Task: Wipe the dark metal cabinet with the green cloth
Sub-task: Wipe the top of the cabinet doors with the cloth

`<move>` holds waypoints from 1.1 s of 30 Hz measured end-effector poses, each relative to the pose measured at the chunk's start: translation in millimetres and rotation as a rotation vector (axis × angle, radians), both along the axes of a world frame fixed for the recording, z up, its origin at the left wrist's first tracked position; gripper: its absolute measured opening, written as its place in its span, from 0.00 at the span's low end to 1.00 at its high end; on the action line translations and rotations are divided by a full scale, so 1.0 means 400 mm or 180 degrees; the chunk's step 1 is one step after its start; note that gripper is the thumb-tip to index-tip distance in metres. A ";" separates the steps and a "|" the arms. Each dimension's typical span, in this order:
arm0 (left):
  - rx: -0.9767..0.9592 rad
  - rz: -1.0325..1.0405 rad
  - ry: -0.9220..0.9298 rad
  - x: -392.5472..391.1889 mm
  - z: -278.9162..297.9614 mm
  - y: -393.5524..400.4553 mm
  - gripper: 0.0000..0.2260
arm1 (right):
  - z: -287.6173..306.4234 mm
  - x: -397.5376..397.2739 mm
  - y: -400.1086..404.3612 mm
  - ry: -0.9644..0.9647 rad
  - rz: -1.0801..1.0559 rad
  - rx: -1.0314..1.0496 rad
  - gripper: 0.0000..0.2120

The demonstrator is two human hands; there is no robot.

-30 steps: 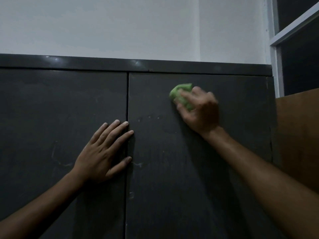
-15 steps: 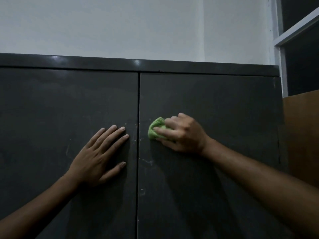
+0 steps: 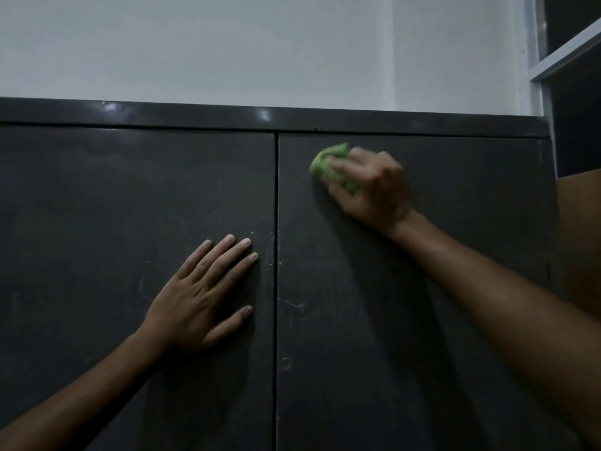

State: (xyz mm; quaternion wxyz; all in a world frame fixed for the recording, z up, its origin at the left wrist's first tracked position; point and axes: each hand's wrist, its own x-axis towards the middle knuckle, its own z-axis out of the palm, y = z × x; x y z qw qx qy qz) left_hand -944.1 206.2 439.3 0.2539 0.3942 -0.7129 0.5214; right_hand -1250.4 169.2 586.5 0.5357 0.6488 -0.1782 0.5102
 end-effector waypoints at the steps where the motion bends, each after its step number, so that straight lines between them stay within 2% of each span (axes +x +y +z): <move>1: -0.0006 -0.0001 -0.0002 0.001 -0.001 -0.001 0.34 | 0.003 0.011 -0.001 -0.0547 0.0061 0.0096 0.13; 2: -0.0011 0.0002 -0.0007 0.001 -0.001 -0.002 0.34 | -0.014 0.029 -0.003 -0.0790 0.0135 0.0176 0.13; 3: -0.0009 0.0004 -0.0014 0.002 0.000 -0.003 0.34 | -0.047 0.052 -0.005 -0.0676 0.0209 0.0221 0.13; 6: -0.0015 0.0005 -0.0051 0.005 0.002 -0.004 0.34 | -0.146 0.074 -0.006 0.1196 -0.0018 0.0160 0.15; 7: -0.0013 0.0013 -0.0060 0.005 0.002 -0.005 0.34 | -0.136 0.062 -0.001 0.1612 -0.0142 0.0168 0.15; 8: -0.0010 0.0021 -0.0060 0.005 0.001 -0.005 0.34 | -0.107 0.051 0.002 0.1694 -0.0211 0.0134 0.15; 9: -0.0008 0.0021 -0.0055 0.006 0.001 -0.006 0.34 | -0.072 0.046 0.005 0.1419 -0.0192 0.0113 0.14; 12: -0.0024 -0.0050 -0.0037 0.007 -0.001 -0.009 0.34 | -0.009 0.063 0.011 -0.0465 0.0132 0.0147 0.12; 13: -0.0028 -0.0066 -0.0027 0.008 -0.002 -0.009 0.34 | -0.027 0.082 0.009 -0.0732 0.0208 0.0206 0.12; 14: -0.0025 -0.0071 -0.0019 0.009 -0.004 -0.008 0.34 | -0.060 0.103 0.007 -0.0608 0.0256 0.0261 0.12; 17: -0.0025 -0.0091 0.0013 0.011 -0.002 -0.006 0.34 | -0.148 0.109 0.011 0.1065 -0.0020 0.0325 0.15; 18: -0.0033 -0.0105 0.0030 0.012 -0.002 -0.005 0.35 | -0.134 0.092 0.016 0.1396 -0.0136 0.0297 0.15; 19: -0.0042 -0.0121 0.0059 0.011 -0.003 -0.005 0.35 | -0.106 0.078 0.019 0.1449 -0.0207 0.0234 0.14; 20: -0.0044 -0.0141 0.0086 0.010 -0.003 -0.003 0.35 | -0.073 0.070 0.020 0.1164 -0.0186 0.0178 0.14; 23: -0.0048 -0.0219 0.0152 0.009 -0.003 -0.005 0.36 | -0.023 0.086 0.023 -0.0519 0.0160 0.0284 0.12; 24: -0.0056 -0.0234 0.0173 0.010 -0.004 -0.005 0.36 | -0.043 0.102 0.020 -0.0635 0.0237 0.0324 0.13; 25: -0.0049 -0.0251 0.0194 0.011 -0.005 -0.004 0.36 | -0.076 0.118 0.018 -0.0365 0.0256 0.0346 0.13; 28: -0.0077 -0.0329 0.0307 0.011 -0.008 -0.007 0.36 | -0.150 0.108 0.020 0.1288 -0.0065 0.0342 0.15; 29: -0.0101 -0.0351 0.0368 0.011 -0.009 -0.007 0.36 | -0.132 0.094 0.021 0.1509 -0.0187 0.0308 0.15; 30: -0.0127 -0.0379 0.0435 0.009 -0.008 -0.005 0.36 | -0.100 0.088 0.020 0.1479 -0.0254 0.0256 0.15; 31: -0.0152 -0.0409 0.0480 0.007 -0.007 -0.003 0.36 | -0.066 0.089 0.019 0.1185 -0.0225 0.0205 0.14; 33: -0.0192 -0.0463 0.0552 0.006 -0.012 0.000 0.35 | -0.016 0.109 0.019 0.0135 0.0076 0.0238 0.13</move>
